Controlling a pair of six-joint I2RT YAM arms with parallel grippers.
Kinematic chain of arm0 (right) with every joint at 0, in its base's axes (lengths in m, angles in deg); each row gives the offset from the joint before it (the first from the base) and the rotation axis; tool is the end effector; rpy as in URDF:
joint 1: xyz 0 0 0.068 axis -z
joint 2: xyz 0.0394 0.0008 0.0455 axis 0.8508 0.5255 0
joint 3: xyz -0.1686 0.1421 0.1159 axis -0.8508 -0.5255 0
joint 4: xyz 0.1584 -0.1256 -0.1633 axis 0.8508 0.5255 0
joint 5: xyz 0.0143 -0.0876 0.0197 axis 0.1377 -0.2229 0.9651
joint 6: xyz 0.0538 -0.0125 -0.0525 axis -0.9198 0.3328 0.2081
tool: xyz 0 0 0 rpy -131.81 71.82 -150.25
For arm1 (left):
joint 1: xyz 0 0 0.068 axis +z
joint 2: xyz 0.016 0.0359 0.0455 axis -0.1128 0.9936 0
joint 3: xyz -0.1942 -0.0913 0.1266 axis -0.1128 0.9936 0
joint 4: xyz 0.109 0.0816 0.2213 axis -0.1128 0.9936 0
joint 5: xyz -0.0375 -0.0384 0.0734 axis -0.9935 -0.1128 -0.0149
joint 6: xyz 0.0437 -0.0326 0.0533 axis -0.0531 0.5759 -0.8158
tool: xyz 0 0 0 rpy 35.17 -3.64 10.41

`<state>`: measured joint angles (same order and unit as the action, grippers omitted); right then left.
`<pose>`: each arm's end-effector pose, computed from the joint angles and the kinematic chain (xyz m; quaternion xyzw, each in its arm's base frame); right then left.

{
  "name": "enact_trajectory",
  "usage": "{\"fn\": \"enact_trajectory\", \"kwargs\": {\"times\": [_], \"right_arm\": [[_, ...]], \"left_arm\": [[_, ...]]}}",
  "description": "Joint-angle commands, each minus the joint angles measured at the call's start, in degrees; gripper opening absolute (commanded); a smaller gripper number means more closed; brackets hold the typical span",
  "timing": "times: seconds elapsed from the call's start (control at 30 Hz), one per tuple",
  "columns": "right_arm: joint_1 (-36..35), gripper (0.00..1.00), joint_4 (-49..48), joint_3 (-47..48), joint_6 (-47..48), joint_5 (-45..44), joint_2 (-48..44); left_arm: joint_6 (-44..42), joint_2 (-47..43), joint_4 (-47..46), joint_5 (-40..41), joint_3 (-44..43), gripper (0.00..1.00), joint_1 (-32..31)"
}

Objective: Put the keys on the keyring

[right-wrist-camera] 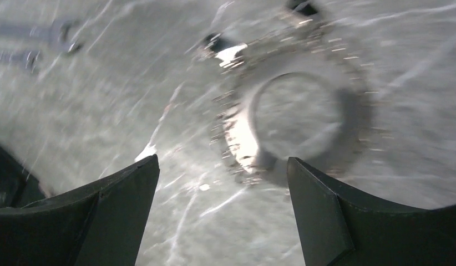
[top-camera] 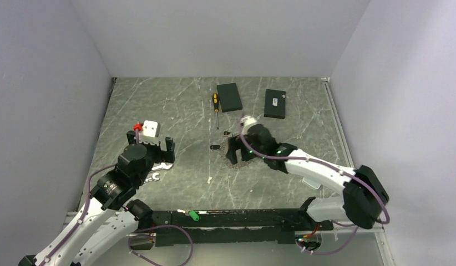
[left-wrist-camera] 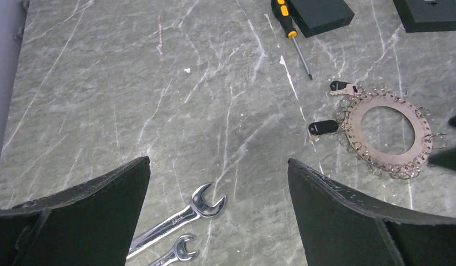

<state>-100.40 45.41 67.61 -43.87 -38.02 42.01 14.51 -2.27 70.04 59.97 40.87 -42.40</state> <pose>0.2211 0.1990 0.1952 -0.1619 0.8721 0.2368 0.3965 0.1519 -0.0769 0.2910 0.0566 0.7972 -0.0642 0.5976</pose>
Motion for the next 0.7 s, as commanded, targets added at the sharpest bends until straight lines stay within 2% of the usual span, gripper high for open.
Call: {"fn": "enact_trajectory", "kwargs": {"times": [0.0, 0.17, 0.37, 0.43, 0.5, 0.67], "right_arm": [[-11.0, 0.87, 4.1, 6.5, 2.4, 5.2, 6.4], [-19.8, 0.74, 5.1, 12.3, -2.6, 8.3, 15.1], [-29.3, 0.67, 2.1, 16.6, -6.7, 8.9, 23.2], [-31.4, 0.63, 1.0, 18.5, -7.1, 11.2, 25.9], [-32.9, 0.60, 4.5, 22.6, -6.5, 10.7, 29.4], [-33.4, 0.54, 6.0, 25.9, -7.5, 13.9, 34.0]], "left_arm": [[-0.5, 0.1, -0.1, 2.5, -1.8, 0.99, 0.3], [0.5, -2.4, -0.8, 8.7, -1.4, 0.97, 0.4], [6.1, -5.0, 2.2, 26.6, -2.5, 0.91, 0.6], [5.9, -6.0, 2.0, 28.1, -2.4, 0.91, 0.6], [5.7, -6.7, 1.6, 28.0, -2.2, 0.91, 0.6], [6.5, -7.2, 2.7, 28.1, -2.7, 0.90, 0.7]]}}
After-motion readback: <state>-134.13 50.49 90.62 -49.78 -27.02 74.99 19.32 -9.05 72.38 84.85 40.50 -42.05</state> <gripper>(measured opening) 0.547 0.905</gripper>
